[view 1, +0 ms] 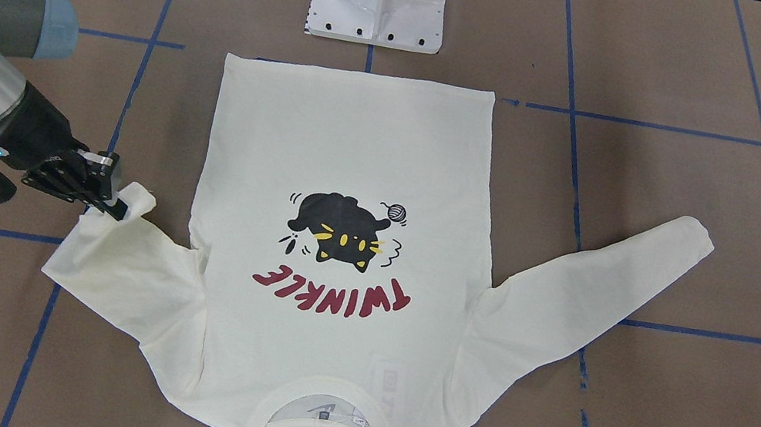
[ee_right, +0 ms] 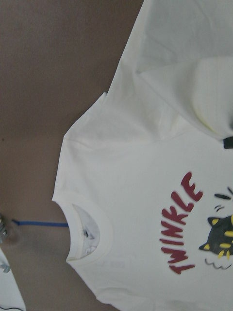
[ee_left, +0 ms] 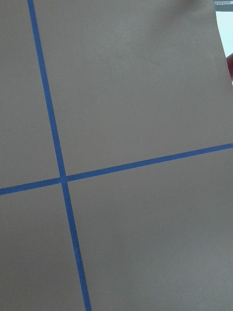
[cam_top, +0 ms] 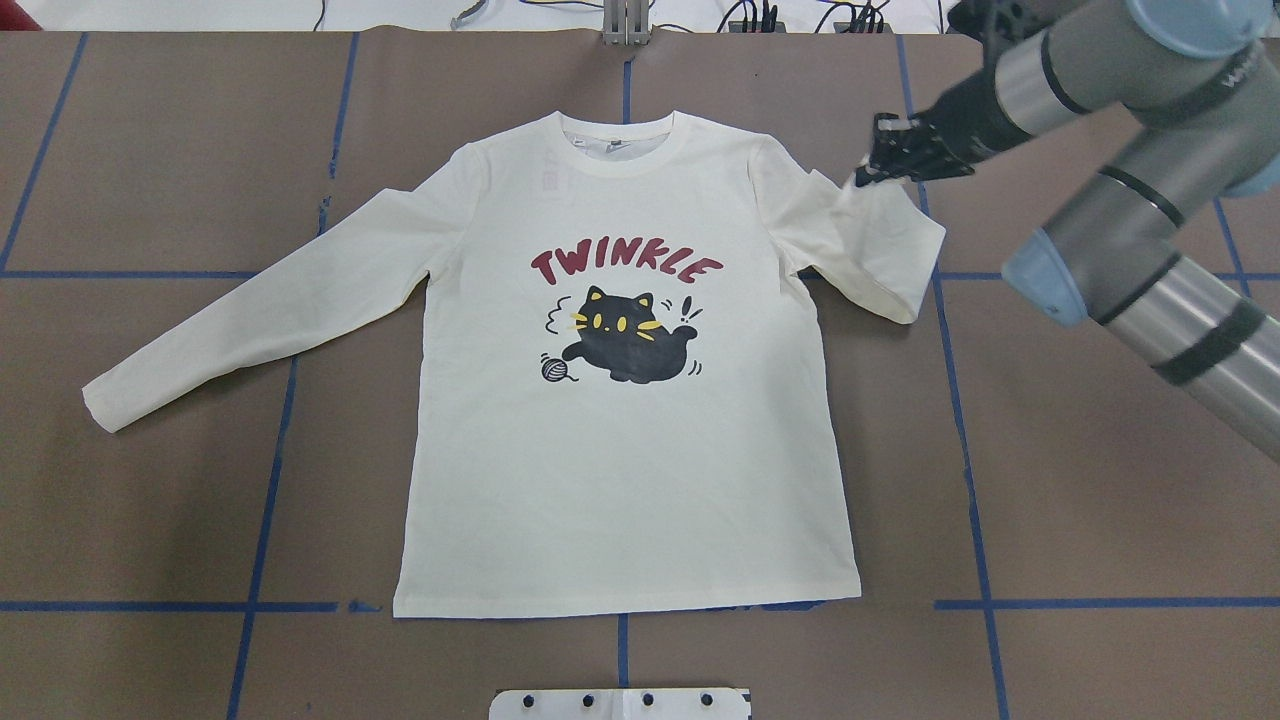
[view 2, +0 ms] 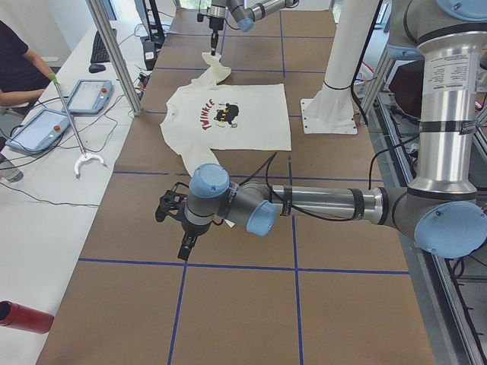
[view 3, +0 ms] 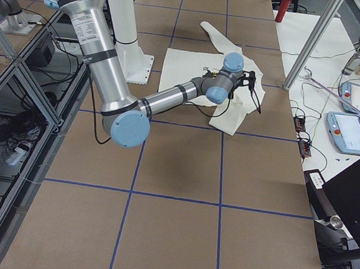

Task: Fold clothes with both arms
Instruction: 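Carry the grasped sleeve with the right gripper across the shirt toward the collar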

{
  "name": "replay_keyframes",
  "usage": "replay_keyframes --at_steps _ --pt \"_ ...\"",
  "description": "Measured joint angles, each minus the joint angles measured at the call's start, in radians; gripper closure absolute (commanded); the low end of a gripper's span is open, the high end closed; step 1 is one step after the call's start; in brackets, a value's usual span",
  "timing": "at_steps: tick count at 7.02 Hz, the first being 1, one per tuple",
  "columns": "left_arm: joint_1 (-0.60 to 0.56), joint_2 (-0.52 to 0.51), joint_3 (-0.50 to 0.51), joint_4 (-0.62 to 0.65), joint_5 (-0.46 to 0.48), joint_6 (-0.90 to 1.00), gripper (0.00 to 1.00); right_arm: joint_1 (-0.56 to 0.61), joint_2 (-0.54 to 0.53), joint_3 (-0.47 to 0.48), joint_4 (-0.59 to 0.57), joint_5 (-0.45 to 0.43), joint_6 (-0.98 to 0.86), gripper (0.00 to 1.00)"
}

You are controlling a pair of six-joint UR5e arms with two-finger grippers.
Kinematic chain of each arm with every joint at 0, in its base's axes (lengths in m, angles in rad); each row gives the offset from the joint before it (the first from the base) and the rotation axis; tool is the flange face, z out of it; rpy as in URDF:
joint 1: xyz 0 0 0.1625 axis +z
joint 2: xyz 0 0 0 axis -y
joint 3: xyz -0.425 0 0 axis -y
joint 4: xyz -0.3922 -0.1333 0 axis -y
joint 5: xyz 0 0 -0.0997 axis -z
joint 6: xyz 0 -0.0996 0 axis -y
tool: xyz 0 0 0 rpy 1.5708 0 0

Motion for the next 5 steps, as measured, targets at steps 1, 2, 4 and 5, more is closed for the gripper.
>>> replay_keyframes --at_steps 1,2,4,5 --pt "0.000 -0.001 0.001 0.001 0.000 0.000 0.00 -0.005 0.149 -0.083 0.002 -0.005 0.079 1.00" --pt "0.000 -0.001 0.001 0.001 0.000 0.000 0.00 -0.025 0.291 -0.167 0.004 -0.026 0.136 1.00" --pt "0.000 0.001 0.001 0.003 0.000 -0.001 0.00 -0.180 0.501 -0.316 0.008 -0.242 0.168 1.00" --pt "0.000 0.002 0.001 0.003 0.000 -0.001 0.00 -0.260 0.545 -0.368 0.010 -0.352 0.170 1.00"
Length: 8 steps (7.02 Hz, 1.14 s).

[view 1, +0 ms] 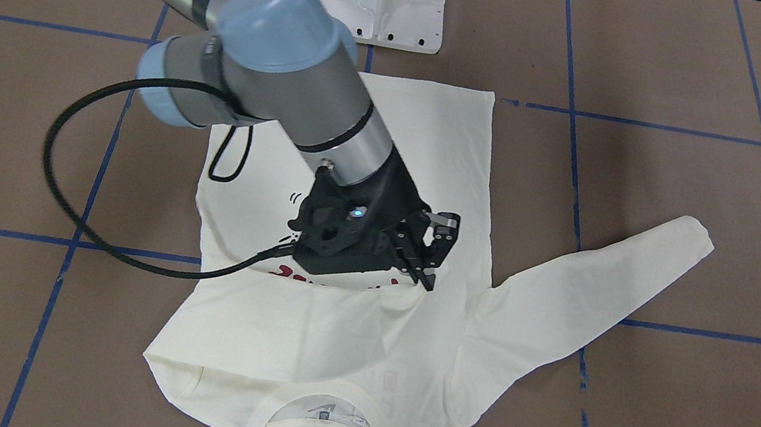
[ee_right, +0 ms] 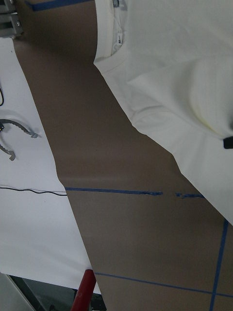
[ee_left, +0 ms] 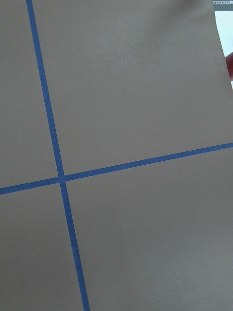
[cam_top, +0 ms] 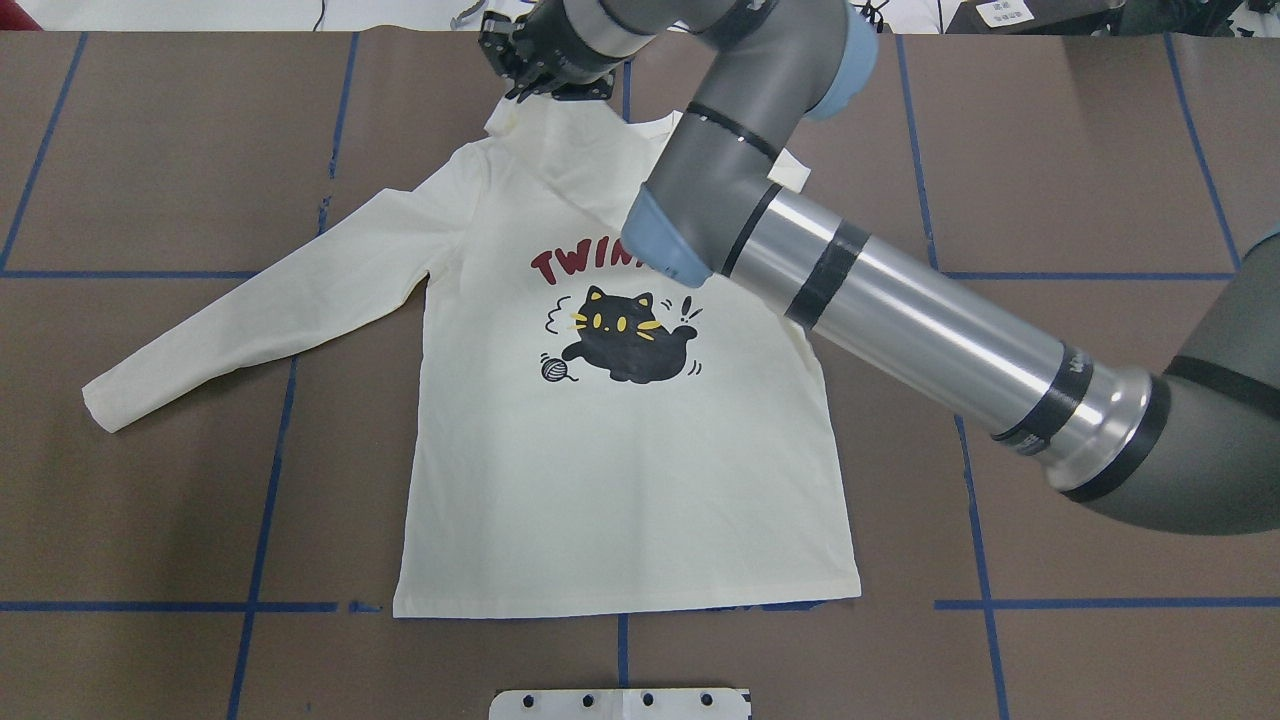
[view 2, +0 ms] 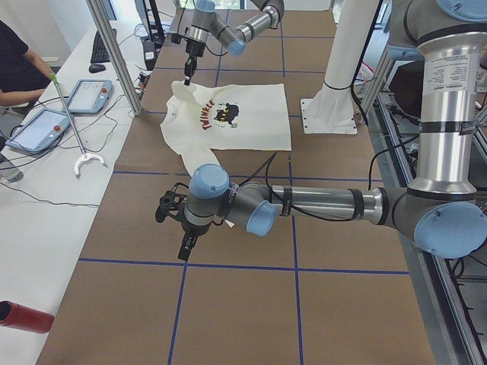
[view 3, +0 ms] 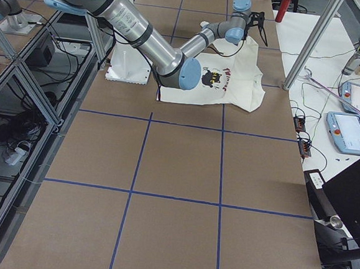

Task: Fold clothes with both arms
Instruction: 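Carry the grasped sleeve with the right gripper across the shirt toward the collar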

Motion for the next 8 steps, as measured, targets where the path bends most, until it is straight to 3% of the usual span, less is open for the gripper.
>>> replay_keyframes --at_steps 1,2,5,7,8 --pt "0.000 0.001 0.000 0.001 0.000 0.000 0.00 -0.049 0.016 -0.034 0.001 -0.068 0.000 0.78" --pt "0.000 0.003 -0.001 0.001 -0.002 0.000 0.00 -0.081 0.024 -0.058 0.003 -0.117 -0.001 0.01" --pt "0.000 0.004 0.002 -0.001 -0.011 0.000 0.00 -0.171 0.119 -0.187 0.040 -0.291 -0.001 0.00" --pt "0.008 0.000 0.013 -0.007 -0.012 -0.028 0.00 -0.196 0.143 -0.217 0.060 -0.327 0.004 0.00" --pt "0.048 -0.001 0.015 -0.046 -0.007 -0.128 0.00 -0.194 0.144 -0.193 0.001 -0.311 0.005 0.00"
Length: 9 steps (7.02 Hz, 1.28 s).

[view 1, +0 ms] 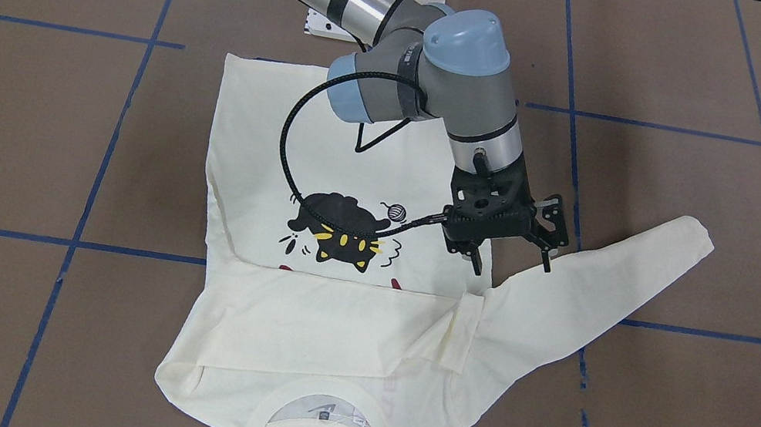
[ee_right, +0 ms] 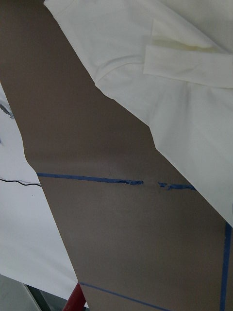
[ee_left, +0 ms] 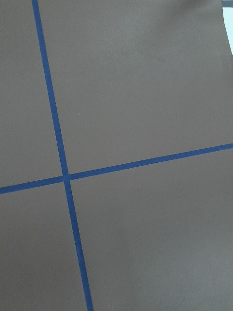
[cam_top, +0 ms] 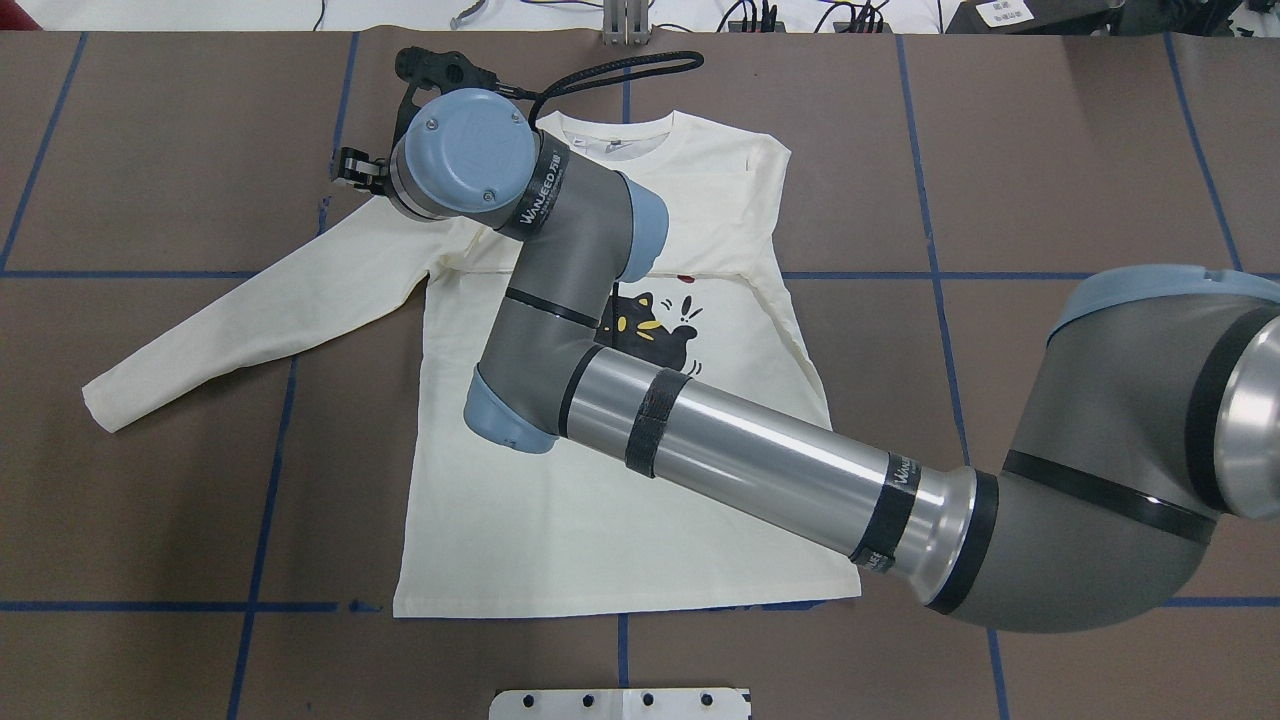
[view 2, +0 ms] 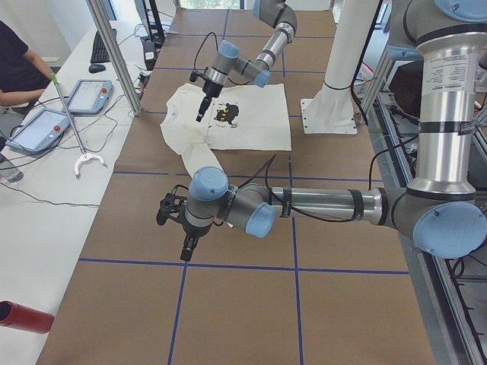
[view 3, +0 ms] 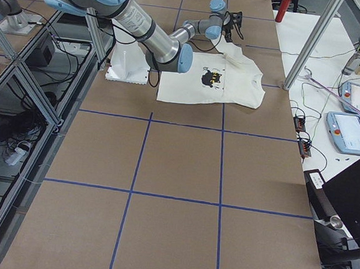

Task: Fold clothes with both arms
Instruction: 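Carry the grasped sleeve with the right gripper across the shirt toward the collar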

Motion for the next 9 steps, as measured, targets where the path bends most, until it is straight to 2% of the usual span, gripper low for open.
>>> replay_keyframes --at_steps 1,2,3,4,5,7,9 --pt "0.069 0.002 0.000 -0.073 0.021 -0.154 0.00 0.013 -0.004 0.065 -0.128 0.042 -0.004 0.00" --pt "0.154 0.010 -0.001 -0.163 0.062 -0.340 0.00 0.044 -0.015 0.164 -0.328 0.115 -0.033 0.00" --pt "0.252 0.026 -0.005 -0.262 0.107 -0.540 0.00 0.082 -0.048 0.274 -0.524 0.181 -0.088 0.00" --pt "0.347 0.052 -0.021 -0.341 0.161 -0.727 0.01 0.120 -0.117 0.390 -0.656 0.225 -0.148 0.00" --pt "0.443 0.088 -0.059 -0.385 0.222 -0.909 0.02 0.160 -0.223 0.516 -0.731 0.261 -0.219 0.00" --pt "0.567 0.138 -0.109 -0.407 0.323 -1.147 0.02 0.238 -0.437 0.718 -0.771 0.333 -0.365 0.00" --pt "0.605 0.161 -0.108 -0.406 0.375 -1.221 0.02 0.279 -0.532 0.793 -0.775 0.369 -0.432 0.00"
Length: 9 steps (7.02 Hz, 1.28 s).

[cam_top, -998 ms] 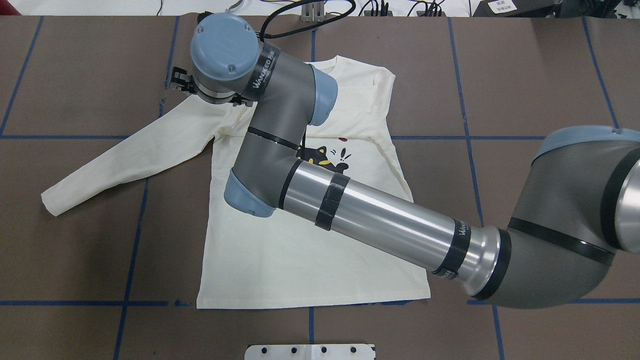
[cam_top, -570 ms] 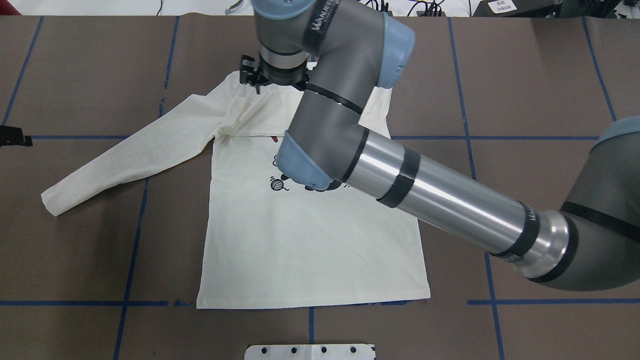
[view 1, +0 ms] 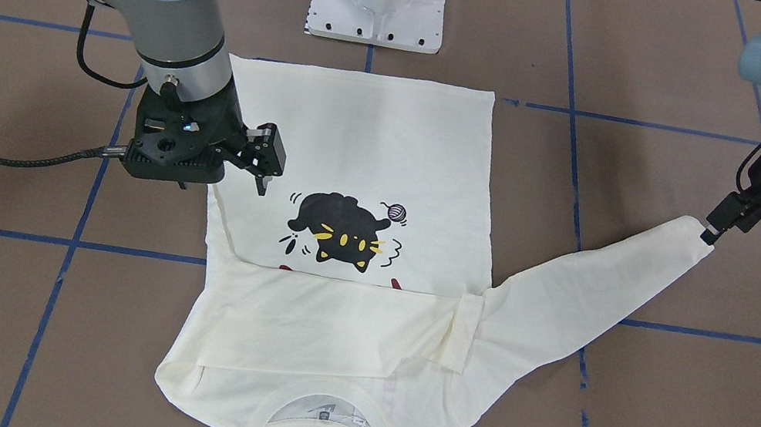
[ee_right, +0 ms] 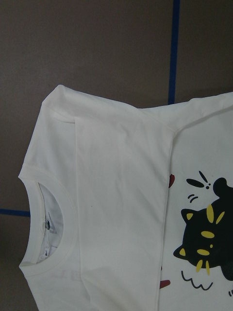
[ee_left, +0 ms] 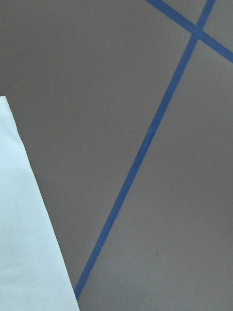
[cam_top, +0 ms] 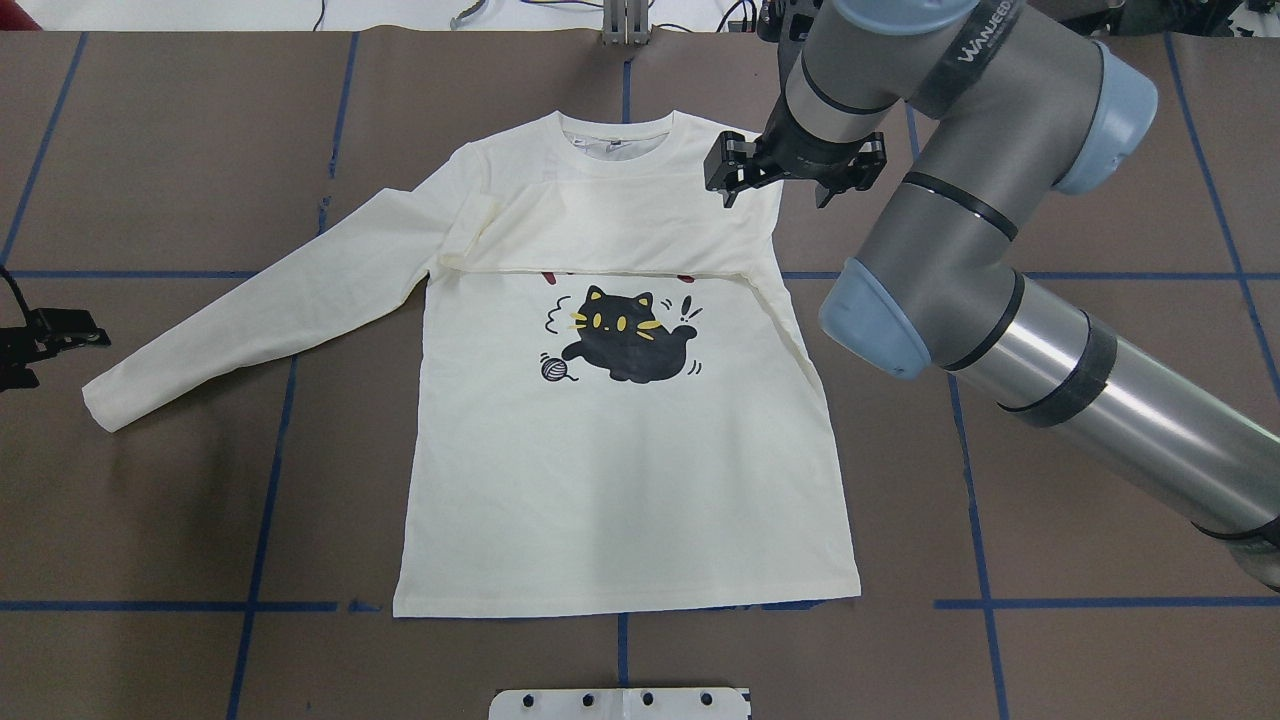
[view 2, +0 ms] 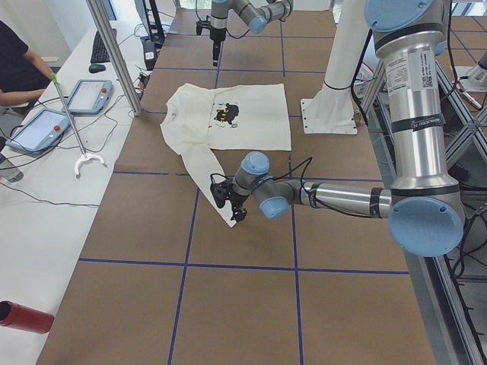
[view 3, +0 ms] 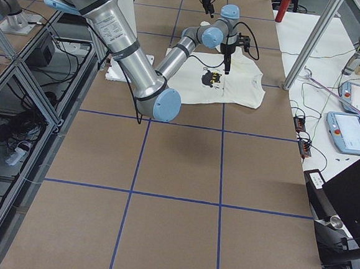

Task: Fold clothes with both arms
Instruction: 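Carry the grasped sleeve with the right gripper across the shirt toward the collar, then release the sleeve with the right gripper while the left gripper grasps the other cuff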

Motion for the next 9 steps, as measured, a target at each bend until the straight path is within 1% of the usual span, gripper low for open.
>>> replay_keyframes --at_steps 3,6,7,8,9 --pt "0.084 -0.001 0.028 0.001 0.051 -0.071 0.02 0.007 -0.021 0.015 0.003 0.006 -0.010 0.00" --pt "0.143 -0.006 0.038 0.001 0.081 -0.113 0.15 0.010 -0.028 0.023 0.007 0.008 -0.010 0.00" --pt "0.146 -0.007 0.043 0.001 0.082 -0.113 0.27 0.010 -0.029 0.027 0.008 0.009 -0.010 0.00" --pt "0.146 -0.008 0.052 0.001 0.083 -0.110 0.61 0.010 -0.031 0.031 0.008 0.010 -0.010 0.00" --pt "0.146 -0.009 0.057 0.001 0.083 -0.109 1.00 0.010 -0.033 0.033 0.008 0.011 -0.010 0.00"
